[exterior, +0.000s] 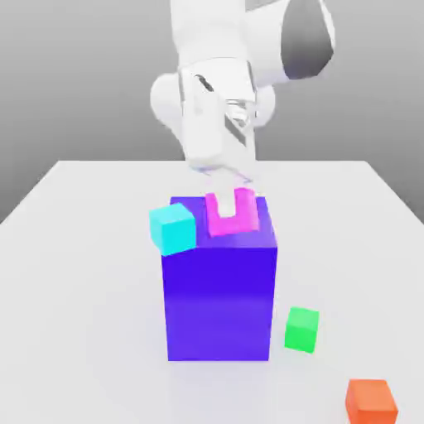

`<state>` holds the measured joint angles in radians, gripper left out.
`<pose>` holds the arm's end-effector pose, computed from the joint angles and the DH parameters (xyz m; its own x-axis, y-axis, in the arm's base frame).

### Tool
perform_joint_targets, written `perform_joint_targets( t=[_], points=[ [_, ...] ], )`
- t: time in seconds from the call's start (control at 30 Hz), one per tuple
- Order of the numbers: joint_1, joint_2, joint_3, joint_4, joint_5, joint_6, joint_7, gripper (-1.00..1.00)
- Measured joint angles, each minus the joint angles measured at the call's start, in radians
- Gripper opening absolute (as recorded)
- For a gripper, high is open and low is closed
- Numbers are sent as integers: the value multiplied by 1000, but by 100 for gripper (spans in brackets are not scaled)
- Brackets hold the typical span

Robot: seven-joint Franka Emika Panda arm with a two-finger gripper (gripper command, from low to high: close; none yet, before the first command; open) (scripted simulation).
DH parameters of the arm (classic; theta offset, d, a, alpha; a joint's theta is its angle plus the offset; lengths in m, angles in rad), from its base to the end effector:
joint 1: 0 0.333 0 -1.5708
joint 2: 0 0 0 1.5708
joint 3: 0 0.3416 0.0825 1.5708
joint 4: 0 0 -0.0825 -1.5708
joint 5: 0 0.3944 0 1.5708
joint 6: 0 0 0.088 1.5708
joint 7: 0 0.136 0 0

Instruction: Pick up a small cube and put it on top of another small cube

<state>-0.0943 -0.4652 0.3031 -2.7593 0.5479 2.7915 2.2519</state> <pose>0.4061 0.0616 0.3891 -0.6866 -0.5526 -0.4724 -0.5498 0.8198 -0.1600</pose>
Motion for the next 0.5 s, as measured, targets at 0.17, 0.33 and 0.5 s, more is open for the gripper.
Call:
perform_joint_targets(
  t=[0.17, 0.33, 0.5],
  points=[
    [71, 2, 118, 4, 0, -25, 84, -100],
    [103, 39, 228, -2, -37, -47, 159, -100],
    [21, 158, 292, -37, -178, -82, 193, -100]
  ],
)
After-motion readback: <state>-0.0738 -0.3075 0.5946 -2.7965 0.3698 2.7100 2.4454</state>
